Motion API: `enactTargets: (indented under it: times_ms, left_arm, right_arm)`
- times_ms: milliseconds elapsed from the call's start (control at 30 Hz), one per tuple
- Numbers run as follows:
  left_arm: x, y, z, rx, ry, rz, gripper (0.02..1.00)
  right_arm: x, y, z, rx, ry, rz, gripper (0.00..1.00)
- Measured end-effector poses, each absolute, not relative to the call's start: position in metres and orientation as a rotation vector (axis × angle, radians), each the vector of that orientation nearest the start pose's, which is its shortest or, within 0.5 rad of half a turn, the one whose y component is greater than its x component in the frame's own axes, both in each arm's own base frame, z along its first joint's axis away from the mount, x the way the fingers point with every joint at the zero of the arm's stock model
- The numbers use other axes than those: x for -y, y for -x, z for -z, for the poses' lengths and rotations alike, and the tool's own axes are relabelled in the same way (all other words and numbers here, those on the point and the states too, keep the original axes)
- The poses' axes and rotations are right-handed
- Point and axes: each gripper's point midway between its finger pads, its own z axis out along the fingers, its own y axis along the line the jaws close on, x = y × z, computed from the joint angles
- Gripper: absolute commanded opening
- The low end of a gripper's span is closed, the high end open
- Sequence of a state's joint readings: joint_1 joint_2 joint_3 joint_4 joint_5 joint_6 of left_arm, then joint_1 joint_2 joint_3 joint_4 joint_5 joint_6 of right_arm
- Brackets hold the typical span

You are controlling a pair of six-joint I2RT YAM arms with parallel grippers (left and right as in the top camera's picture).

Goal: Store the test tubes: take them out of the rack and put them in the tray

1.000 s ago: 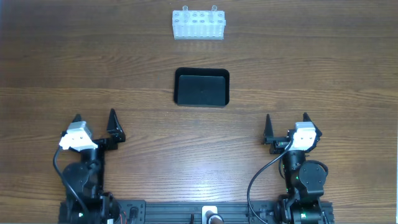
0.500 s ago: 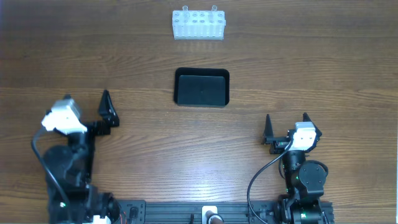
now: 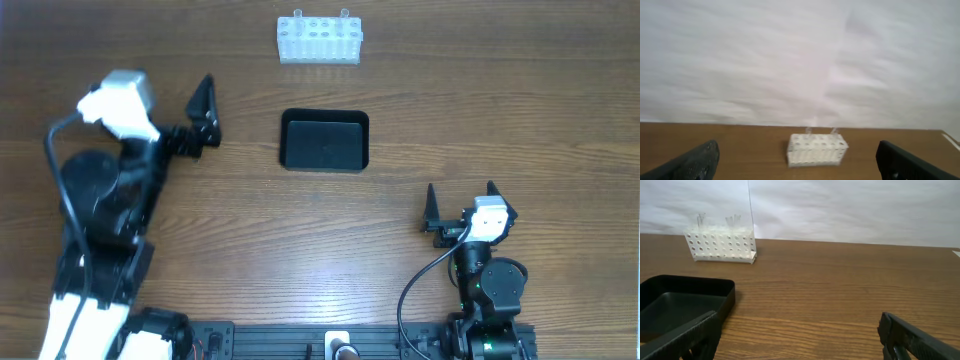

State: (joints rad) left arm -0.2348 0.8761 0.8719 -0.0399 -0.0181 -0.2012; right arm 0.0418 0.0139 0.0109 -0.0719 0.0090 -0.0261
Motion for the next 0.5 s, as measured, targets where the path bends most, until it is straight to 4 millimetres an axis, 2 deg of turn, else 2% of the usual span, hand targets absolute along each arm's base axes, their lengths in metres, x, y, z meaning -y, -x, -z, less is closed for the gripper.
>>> enactTargets:
  times_ms: [100,267,333,500]
  left_arm:
    - [0.094,-0.348,-0.359,-1.702,-0.047,0.339,0.998]
    - [0.116,-0.378,-0.332,-1.913,-0.078,0.306,0.998]
    - [0.122,-0.393,-0.322,-1.994,-0.083,0.273,0.998]
    - [0.143,-0.436,-0.314,-2.073,-0.092,0.215,0.998]
  right_arm:
    - [-0.009,-0.246,-0.158,-1.645,0.049,-0.005,0.991]
    - [-0.009,-0.246,-0.158,-1.645,0.049,-0.005,0.991]
    - [-0.009,-0.246,-0.158,-1.646,0.049,-0.005,0.993]
    - [-0.009,-0.246,-0.158,-1.645,0.050,-0.005,0.991]
